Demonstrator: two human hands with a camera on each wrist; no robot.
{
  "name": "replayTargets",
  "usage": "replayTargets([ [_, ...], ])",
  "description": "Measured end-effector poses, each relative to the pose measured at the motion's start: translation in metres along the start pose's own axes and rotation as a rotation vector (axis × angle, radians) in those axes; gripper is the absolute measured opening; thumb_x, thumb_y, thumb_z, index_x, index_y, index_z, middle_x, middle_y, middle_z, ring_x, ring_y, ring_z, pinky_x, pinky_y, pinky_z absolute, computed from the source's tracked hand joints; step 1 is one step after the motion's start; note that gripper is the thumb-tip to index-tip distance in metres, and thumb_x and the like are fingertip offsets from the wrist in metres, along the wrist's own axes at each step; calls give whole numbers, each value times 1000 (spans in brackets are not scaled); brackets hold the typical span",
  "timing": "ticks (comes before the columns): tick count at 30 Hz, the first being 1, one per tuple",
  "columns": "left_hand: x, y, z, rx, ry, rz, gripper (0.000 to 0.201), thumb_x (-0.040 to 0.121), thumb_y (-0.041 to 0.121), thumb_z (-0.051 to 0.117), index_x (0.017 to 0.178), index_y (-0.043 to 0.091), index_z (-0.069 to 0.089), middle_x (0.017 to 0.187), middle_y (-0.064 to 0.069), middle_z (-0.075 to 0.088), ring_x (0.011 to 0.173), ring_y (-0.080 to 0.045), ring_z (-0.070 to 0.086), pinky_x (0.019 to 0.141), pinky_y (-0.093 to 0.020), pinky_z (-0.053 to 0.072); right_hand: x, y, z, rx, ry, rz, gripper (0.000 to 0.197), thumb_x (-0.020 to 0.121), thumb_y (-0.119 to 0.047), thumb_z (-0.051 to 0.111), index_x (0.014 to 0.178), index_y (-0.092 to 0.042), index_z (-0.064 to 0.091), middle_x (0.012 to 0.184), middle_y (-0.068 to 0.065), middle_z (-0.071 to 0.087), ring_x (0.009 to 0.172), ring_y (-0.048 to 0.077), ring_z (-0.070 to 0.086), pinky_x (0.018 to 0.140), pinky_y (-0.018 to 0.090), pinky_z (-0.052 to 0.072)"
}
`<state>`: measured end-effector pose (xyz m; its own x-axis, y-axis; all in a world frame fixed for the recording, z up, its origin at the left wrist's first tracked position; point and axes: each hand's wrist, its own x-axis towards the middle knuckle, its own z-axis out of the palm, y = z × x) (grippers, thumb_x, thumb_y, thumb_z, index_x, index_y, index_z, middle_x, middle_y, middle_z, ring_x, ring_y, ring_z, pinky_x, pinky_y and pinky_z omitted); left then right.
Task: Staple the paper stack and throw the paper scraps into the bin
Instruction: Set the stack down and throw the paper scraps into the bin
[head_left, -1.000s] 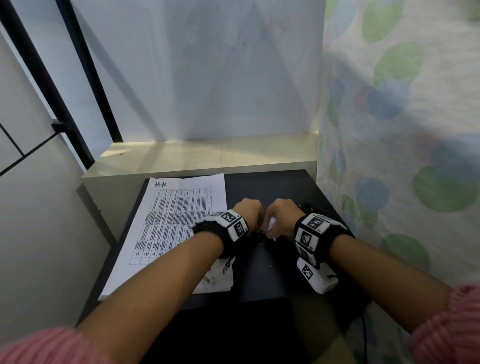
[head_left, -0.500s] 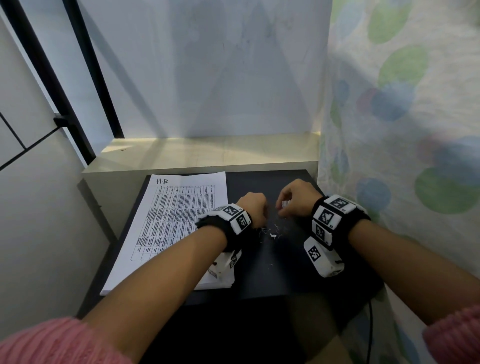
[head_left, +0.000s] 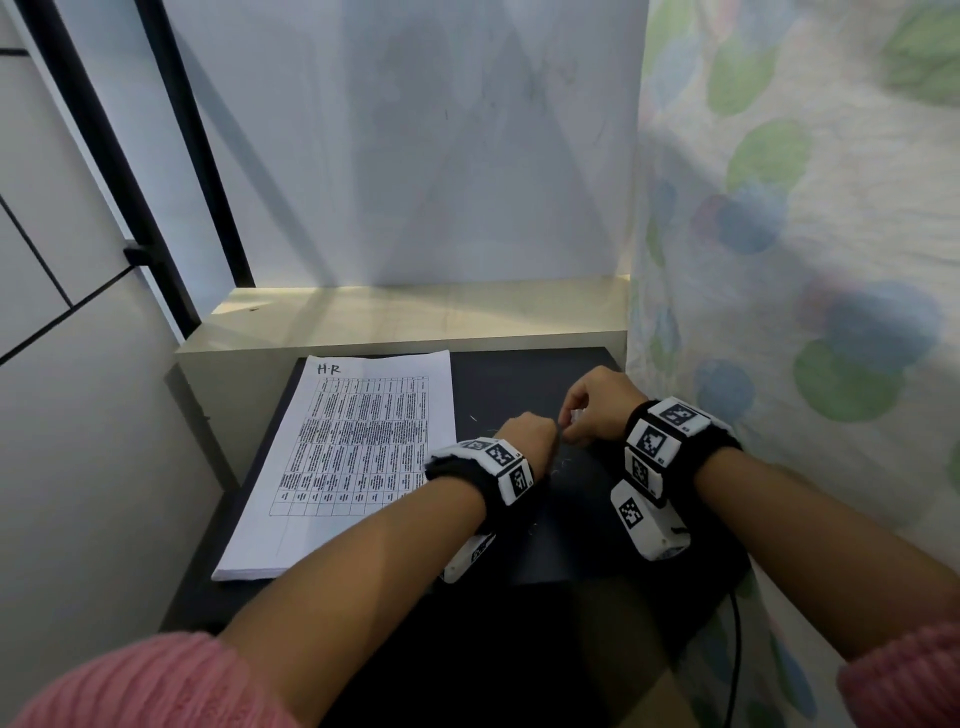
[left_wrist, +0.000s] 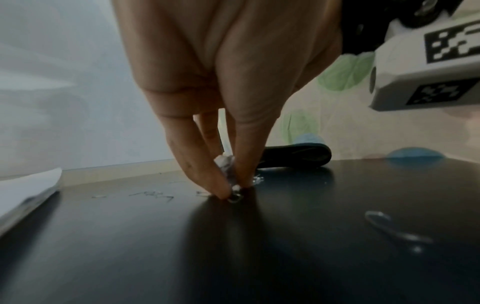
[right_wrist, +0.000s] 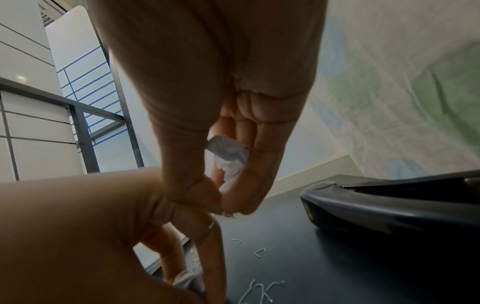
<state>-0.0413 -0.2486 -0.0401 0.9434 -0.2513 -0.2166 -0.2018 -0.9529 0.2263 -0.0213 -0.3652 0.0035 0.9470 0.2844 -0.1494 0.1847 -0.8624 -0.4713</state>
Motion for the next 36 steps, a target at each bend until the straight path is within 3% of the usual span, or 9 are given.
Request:
replayTargets([
  [8,-6,1,-9,-36,-20,-59,29,88,8,58,116,1,63,123,-20,61,112,-36,60,93,-37,50,-14,4,-4,15,46,34,18,64,-7,79,59,-19,66,61,-4,62,57,2,55,58,18,48],
  [13,-18,-19,-20,-226,125,-105,17,75,4,69,91,10,75,102,-10,74,96,-24,70,76,-25,52,-26,-2,-6,26,44,46,23,65,-8,80,57,-23,65,65,-3,64,62,8,60,76,30,57],
  [17,-51,-40,-48,-275,200,-44,13,73,1,69,84,6,76,90,-9,74,76,-19,65,70,-24,51,-35,-24,-1,34,42,29,15,67,-8,79,63,-17,68,69,0,65,60,7,59,55,16,48],
  [21,-101,-75,-71,-357,240,-69,15,74,-6,69,69,8,67,60,-1,59,59,-21,61,66,-33,59,-49,-62,14,68,41,-44,10,66,-8,78,70,-15,72,71,2,66,61,8,58,56,19,48],
  [26,-180,-142,-69,-273,248,-173,19,72,-3,71,64,12,63,62,-2,58,51,-13,58,54,-21,54,-62,-132,62,137,-63,-201,7,69,-7,75,72,-11,71,61,-2,63,41,-1,59,44,11,45],
  [29,-228,-188,-54,-198,248,-308,9,71,0,72,74,9,71,57,6,56,48,-1,53,48,-9,43,-67,-182,103,149,-162,-310,8,70,-7,76,76,-6,71,48,-9,62,34,-4,57,42,10,45],
  [31,-256,-216,-40,-203,256,-390,11,69,0,71,79,4,74,61,-2,59,39,2,52,43,-6,41,-74,-215,132,138,-216,-382,11,69,-7,76,79,-4,73,36,-12,57,35,-4,55,39,8,40],
  [34,-291,-249,-15,-244,232,-499,14,70,-4,70,83,-2,73,71,-10,61,41,-1,51,50,-16,50,-88,-256,174,77,-229,-497,15,66,-12,78,81,-9,75,60,-6,60,56,6,55,51,15,40],
  [36,-308,-267,3,-247,178,-554,10,72,-4,69,80,0,72,72,-11,63,35,-1,52,43,-11,47,-97,-273,199,65,-285,-515,16,65,-12,78,81,-10,75,71,1,64,66,13,61,56,18,43],
])
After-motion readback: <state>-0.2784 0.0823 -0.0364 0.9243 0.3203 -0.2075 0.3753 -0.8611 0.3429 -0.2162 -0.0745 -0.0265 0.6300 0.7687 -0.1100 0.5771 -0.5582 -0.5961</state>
